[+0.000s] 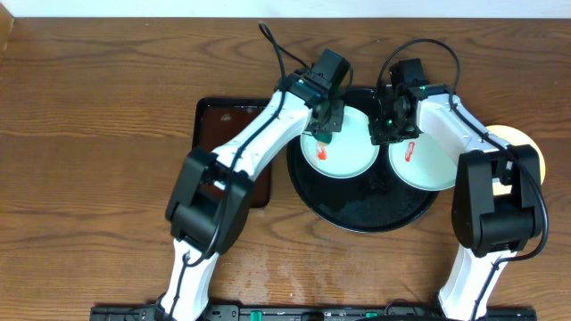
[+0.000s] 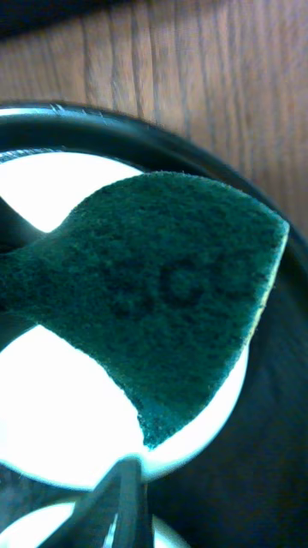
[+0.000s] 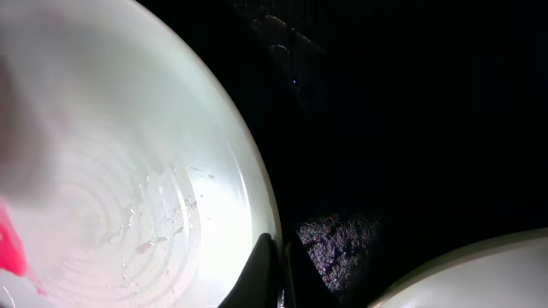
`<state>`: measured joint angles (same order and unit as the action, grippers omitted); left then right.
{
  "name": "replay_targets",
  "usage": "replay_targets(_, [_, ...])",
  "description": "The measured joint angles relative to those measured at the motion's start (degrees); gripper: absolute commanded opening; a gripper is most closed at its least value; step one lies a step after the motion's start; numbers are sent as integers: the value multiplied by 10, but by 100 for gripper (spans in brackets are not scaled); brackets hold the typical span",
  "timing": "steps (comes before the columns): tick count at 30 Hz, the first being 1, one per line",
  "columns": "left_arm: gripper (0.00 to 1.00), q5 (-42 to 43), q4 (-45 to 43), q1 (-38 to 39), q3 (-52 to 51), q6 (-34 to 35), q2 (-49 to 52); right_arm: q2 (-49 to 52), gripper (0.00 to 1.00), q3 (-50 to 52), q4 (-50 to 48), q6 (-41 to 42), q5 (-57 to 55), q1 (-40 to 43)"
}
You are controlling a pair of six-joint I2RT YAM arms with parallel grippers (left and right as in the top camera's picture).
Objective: Clean dirty plates on tray and stack at the side
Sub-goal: 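Scrub the pale green plate with the sponge while right gripper holds its rim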
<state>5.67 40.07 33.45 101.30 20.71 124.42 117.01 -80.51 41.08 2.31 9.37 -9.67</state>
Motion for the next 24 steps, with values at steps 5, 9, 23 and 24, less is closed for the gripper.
replay_targets(5, [7, -35, -10, -1, 0, -1, 23, 0, 1, 0, 0, 0, 0, 0])
replay_targets(9, [8, -47, 16, 0, 0, -2, 23, 0, 1, 0, 0, 0, 0, 0])
replay_targets(23, [8, -26, 28, 0, -25, 5, 24, 0, 1, 0, 0, 0, 0, -2])
replay_targets(24, [8, -25, 28, 0, -25, 5, 24, 0, 1, 0, 0, 0, 0, -2])
